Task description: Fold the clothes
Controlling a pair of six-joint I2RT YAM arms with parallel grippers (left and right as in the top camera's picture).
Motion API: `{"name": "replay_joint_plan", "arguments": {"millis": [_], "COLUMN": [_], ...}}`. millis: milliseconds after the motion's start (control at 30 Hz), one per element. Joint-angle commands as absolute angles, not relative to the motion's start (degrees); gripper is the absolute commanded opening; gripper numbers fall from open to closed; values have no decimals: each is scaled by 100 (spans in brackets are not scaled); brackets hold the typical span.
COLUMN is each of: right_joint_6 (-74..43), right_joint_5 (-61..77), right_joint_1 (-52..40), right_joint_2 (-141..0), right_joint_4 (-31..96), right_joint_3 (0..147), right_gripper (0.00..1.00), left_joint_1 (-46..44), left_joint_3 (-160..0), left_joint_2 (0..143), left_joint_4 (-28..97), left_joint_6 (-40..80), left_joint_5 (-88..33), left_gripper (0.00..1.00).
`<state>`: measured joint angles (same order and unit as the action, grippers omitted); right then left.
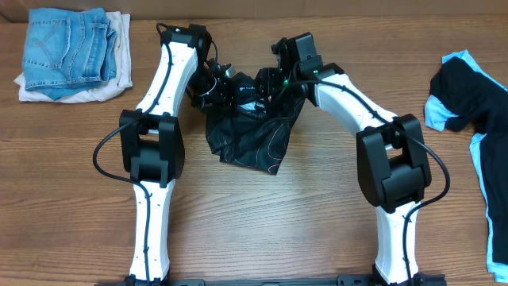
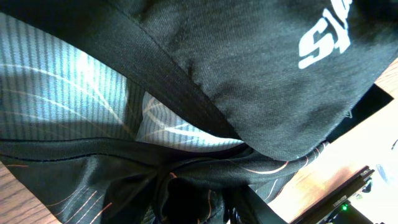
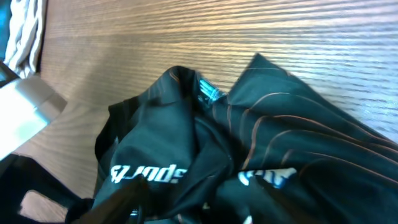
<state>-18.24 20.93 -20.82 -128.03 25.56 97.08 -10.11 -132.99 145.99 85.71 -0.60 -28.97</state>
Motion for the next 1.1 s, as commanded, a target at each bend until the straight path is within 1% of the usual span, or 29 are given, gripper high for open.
{"name": "replay_joint_plan", "arguments": {"millis": [0,67,133,200,267,300,333,367,467,667,833,1067], "right_joint_6": [-1828,-1828,-1831,-1857,-1990,-2003,-2003,-2003,-2003,-2043,-2108,-2108], "right_joint_5": [2171,2167,2145,2091,1999,1997,1994,1979,1953,1953,1955,1955], "right_joint_1": [-2213,-2261,-2316,-2320,-2318,-2318,-2311,-2303,-2252,-1994,-1763,-1531], "right_joint_2": [-12809,-12809,-12831,-12864,-12908,-12936,-12951,-12951,-12951,-12951,-12951,-12951], "right_joint_4": [2532,2532,2523,2523,2534,2534,2532,2530,2491,2543,2744,3024], "right_joint_3": [9758,9758,9758,9758,9758,9758,9758,9758,9771,10014,10318,10551], "right_gripper": [61,60,50,37,26,20,10,5,4,4,4,4], "left_joint_1": [-1000,-1000,-1000,-1002,-1000,-1000,-1000,-1002,-1007,-1100,-1275,-1673], "left_joint_3": [-13253,-13253,-13253,-13253,-13253,-13253,-13253,-13253,-13268,-13303,-13303,-13301], "left_joint_2": [14433,14433,14433,14433,14433,14433,14431,14431,14405,13992,13701,13670], "left_joint_4": [8597,8617,8637,8661,8678,8680,8685,8694,8759,9015,9185,9566], "left_joint_6": [-137,-163,-180,-180,-180,-178,-178,-178,-183,-644,-648,-648], "left_joint_5": [-3004,-3006,-3004,-3004,-2998,-2987,-2989,-2987,-2989,-2978,-2945,-2945], "left_gripper": [35,35,35,34,30,23,4,4,4,4,4,4]}}
